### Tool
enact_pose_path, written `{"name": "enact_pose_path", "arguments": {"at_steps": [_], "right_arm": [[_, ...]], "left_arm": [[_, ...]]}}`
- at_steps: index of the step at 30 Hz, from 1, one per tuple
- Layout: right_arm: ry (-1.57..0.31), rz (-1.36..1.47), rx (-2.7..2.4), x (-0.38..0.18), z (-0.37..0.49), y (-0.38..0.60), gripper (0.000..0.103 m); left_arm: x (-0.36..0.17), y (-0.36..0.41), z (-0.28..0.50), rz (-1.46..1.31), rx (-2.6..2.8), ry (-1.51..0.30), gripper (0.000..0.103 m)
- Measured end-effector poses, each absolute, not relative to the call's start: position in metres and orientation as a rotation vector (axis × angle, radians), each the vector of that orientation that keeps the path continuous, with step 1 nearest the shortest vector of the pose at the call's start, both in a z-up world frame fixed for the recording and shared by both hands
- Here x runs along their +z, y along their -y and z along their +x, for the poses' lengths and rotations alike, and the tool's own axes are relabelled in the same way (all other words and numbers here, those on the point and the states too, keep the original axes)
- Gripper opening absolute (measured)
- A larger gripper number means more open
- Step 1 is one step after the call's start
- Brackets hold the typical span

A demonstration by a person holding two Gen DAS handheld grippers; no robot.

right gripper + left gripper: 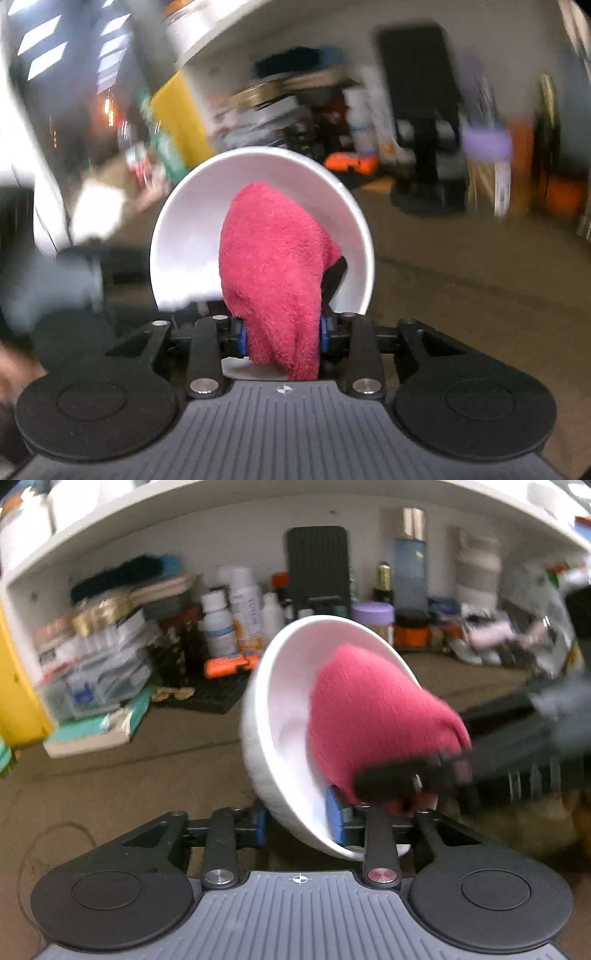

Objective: Clean bowl
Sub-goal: 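Rub the pink towel around the bowl interior with the right gripper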

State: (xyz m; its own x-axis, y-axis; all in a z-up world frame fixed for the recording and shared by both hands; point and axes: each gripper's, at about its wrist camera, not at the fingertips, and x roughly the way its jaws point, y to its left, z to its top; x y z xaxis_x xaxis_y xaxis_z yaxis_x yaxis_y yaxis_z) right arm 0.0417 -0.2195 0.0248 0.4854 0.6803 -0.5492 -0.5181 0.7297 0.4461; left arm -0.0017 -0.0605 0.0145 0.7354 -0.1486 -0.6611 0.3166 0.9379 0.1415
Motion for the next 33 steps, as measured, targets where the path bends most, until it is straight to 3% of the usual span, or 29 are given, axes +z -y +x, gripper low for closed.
{"name": "enact_pose_path", "arguments": {"at_steps": [4,12,16,19,21,27,28,29,30,33], "right_arm": [[-0.753,0.265,0.755,0.034,0.052,0.221,0.034],[-0.487,-0.228,0.783,0.068,-0.004,0.149,0.033],[-0.516,-0.202,0.724,0.066,-0.001,0.164,0.033],[-0.544,-0.146,0.696,0.058,0.008,0.175,0.030],[-0.541,-0.156,0.673,0.052,0.007,0.173,0.029],[-0.524,-0.096,0.663,0.041,0.011,0.178,0.029],[-0.519,-0.087,0.665,0.039,0.010,0.178,0.029],[-0.513,-0.085,0.664,0.038,0.008,0.178,0.028],[-0.506,-0.084,0.662,0.037,0.007,0.178,0.028],[-0.493,-0.054,0.659,0.038,0.008,0.181,0.026]], "left_arm": [[0.012,0.058,-0.003,0.271,-0.287,-0.706,0.037],[0.014,0.059,0.004,0.309,-0.317,-0.732,0.039],[0.013,0.056,0.003,0.291,-0.305,-0.725,0.044],[0.011,0.056,0.001,0.272,-0.278,-0.717,0.054],[0.009,0.053,0.001,0.201,-0.264,-0.719,0.068],[0.000,0.054,0.002,0.114,-0.219,-0.678,0.084],[-0.002,0.054,0.002,0.101,-0.211,-0.671,0.084],[-0.003,0.054,0.002,0.088,-0.203,-0.663,0.076],[-0.003,0.055,0.003,0.090,-0.213,-0.657,0.055],[0.003,0.057,0.006,0.138,-0.248,-0.644,0.038]]}}
